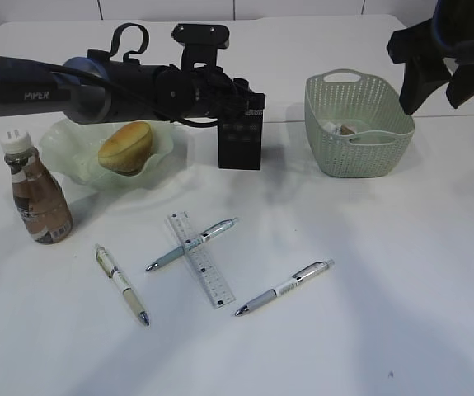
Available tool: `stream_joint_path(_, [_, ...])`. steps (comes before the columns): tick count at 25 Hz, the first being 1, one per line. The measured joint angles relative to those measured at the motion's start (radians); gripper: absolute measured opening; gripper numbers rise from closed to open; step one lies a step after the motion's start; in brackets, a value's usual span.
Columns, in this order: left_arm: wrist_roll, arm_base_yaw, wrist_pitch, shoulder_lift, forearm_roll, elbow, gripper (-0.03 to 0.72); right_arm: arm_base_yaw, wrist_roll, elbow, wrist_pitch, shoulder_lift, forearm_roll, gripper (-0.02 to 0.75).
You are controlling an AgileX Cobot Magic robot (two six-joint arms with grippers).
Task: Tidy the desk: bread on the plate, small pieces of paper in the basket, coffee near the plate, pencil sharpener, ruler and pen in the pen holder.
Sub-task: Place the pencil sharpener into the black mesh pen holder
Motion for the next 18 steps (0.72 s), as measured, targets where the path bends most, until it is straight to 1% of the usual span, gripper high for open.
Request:
stream_joint_path(5, [0.0,0.0,-0.01,0.0,0.002,0.0,0.319,0.0,0.0,0.0,0.0,0.0,0.0,0.46])
stream_joint_path(13, [0.0,0.0,-0.019,0.0,0.002,0.0,0.365,0.0,0.0,0.0,0.0,0.0,0.0,0.459])
stream_joint_path(18, [0.0,0.0,-0.022,0.004,0.002,0.0,0.372,0.0,0.0,0.0,0.0,0.0,0.0,0.459])
